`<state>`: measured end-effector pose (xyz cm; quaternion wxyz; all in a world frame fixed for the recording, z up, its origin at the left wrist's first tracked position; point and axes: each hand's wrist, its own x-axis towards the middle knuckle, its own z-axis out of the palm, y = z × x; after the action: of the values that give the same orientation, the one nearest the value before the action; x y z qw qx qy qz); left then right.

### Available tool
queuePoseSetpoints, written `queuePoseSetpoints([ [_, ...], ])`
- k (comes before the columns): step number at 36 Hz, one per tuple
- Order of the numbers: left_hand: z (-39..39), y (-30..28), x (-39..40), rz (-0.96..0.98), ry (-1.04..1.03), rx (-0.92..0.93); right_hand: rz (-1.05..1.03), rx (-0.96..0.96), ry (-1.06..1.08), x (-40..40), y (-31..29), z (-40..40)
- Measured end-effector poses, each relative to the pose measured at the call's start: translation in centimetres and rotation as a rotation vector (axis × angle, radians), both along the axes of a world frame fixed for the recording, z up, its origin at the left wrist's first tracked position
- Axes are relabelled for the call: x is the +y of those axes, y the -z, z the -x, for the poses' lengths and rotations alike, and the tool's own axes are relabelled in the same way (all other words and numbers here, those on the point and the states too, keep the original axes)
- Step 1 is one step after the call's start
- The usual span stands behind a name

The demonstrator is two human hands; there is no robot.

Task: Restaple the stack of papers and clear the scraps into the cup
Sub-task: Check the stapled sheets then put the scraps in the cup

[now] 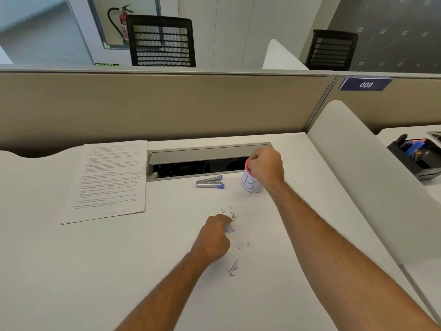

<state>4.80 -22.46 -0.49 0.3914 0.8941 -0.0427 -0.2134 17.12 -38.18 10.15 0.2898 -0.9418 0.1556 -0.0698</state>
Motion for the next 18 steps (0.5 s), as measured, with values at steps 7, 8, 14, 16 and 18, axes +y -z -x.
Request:
queuePoseSetpoints([
  [7,0.0,0.9,-0.4,-0.048,0.017,-0.099,-0.020,0.021,-0.113,1.1,2.7,1.9],
  [8,0.0,0.9,-0.5,-0.050,0.012,-0.104,-0.031,0.026,-0.111,1.3,2.9,2.3],
  [14,0.3,1.1,-0.7,-0.073,0.004,-0.126,-0.080,0.115,-0.133,1.9,4.5,4.7],
  [16,0.5,1.1,-0.6,-0.081,0.011,-0.128,-0.073,0.164,-0.140,2.0,4.9,5.8],
  [18,0.8,1.2,-0.4,-0.085,0.019,-0.135,-0.046,0.208,-0.148,2.1,5.2,7.1],
])
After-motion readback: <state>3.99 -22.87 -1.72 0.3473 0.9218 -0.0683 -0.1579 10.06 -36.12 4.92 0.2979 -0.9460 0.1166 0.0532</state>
